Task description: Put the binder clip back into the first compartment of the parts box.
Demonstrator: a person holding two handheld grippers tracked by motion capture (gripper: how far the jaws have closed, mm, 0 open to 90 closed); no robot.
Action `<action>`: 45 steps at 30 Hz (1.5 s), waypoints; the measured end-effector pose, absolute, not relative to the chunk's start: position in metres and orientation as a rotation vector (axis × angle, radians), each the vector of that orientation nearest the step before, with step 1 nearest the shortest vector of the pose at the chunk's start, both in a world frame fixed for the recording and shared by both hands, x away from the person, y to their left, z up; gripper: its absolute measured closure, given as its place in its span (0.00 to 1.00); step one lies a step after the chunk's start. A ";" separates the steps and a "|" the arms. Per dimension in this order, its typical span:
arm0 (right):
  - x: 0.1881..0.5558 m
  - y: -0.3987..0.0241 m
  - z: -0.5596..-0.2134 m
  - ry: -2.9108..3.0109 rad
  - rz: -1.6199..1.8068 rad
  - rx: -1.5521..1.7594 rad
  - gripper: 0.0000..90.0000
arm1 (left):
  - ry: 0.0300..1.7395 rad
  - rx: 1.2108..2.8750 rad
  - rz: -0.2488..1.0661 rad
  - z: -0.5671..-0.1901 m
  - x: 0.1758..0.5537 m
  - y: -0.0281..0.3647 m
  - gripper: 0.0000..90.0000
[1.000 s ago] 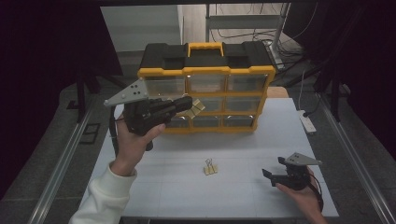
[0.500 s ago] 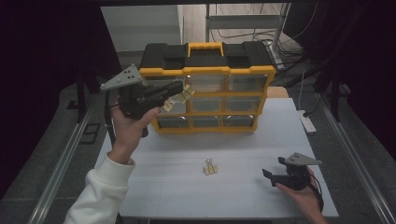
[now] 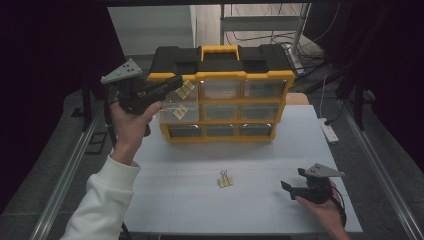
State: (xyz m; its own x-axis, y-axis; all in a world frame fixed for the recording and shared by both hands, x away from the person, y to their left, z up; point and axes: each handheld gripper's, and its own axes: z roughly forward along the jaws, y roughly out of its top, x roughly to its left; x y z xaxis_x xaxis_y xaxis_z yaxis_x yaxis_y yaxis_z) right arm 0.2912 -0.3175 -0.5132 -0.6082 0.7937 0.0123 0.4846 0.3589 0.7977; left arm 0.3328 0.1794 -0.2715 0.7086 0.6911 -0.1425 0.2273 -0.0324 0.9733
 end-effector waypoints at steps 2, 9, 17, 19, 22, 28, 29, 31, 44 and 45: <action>0.291 -0.317 -0.513 2.251 1.131 1.119 0.18 | 0.773 1.600 0.445 -0.272 0.334 0.181 0.99; 0.291 -0.317 -0.513 2.252 1.130 1.118 0.18 | 0.815 1.601 0.462 -0.274 0.343 0.186 0.99; 0.291 -0.317 -0.514 2.253 1.130 1.120 0.18 | 0.854 1.635 0.467 -0.281 0.353 0.183 0.99; 0.291 -0.317 -0.514 2.254 1.130 1.120 0.18 | 0.858 1.652 0.472 -0.283 0.355 0.180 0.99; 0.291 -0.317 -0.514 2.254 1.129 1.120 0.18 | 0.865 1.664 0.462 -0.286 0.357 0.178 0.99; 0.291 -0.317 -0.514 2.256 1.128 1.123 0.18 | 0.862 1.699 0.445 -0.290 0.362 0.175 0.93; 0.291 -0.318 -0.514 2.256 1.127 1.122 0.18 | 0.854 1.704 0.449 -0.290 0.361 0.174 0.86; 0.291 -0.318 -0.514 2.257 1.123 1.122 0.18 | 0.832 1.708 0.468 -0.289 0.359 0.172 0.71; 0.291 -0.317 -0.514 2.258 1.123 1.120 0.18 | 0.722 1.666 0.342 -0.292 0.327 0.172 0.31; 0.291 -0.317 -0.514 2.258 1.123 1.121 0.18 | 0.709 1.673 0.333 -0.293 0.323 0.171 0.30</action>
